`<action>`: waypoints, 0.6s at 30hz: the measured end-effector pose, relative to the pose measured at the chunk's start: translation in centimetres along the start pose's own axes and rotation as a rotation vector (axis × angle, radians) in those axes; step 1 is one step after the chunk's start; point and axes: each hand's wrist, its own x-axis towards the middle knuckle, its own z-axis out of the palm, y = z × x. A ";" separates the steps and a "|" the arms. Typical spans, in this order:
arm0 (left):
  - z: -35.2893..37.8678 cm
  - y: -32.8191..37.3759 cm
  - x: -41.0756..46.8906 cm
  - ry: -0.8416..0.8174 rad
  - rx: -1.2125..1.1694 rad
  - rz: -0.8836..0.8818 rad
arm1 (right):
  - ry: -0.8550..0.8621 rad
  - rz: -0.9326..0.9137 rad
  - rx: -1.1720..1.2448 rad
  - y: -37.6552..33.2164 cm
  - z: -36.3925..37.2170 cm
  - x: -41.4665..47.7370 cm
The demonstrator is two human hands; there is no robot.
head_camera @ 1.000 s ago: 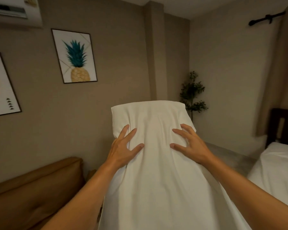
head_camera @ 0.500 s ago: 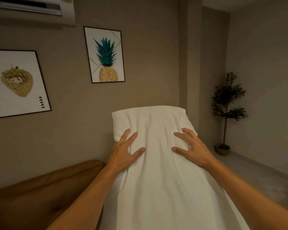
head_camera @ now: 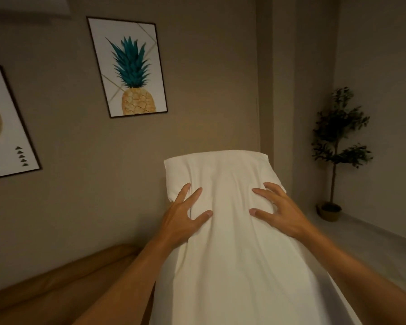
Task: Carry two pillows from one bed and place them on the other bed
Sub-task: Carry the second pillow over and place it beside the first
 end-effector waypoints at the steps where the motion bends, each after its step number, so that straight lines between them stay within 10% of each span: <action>1: 0.9 -0.5 1.2 -0.008 -0.008 0.009 | 0.003 0.010 -0.008 0.8 0.0 0.9; 18: 20.3 -5.2 29.8 -0.161 -0.222 0.276 | 0.246 0.245 -0.200 16.7 -4.8 15.8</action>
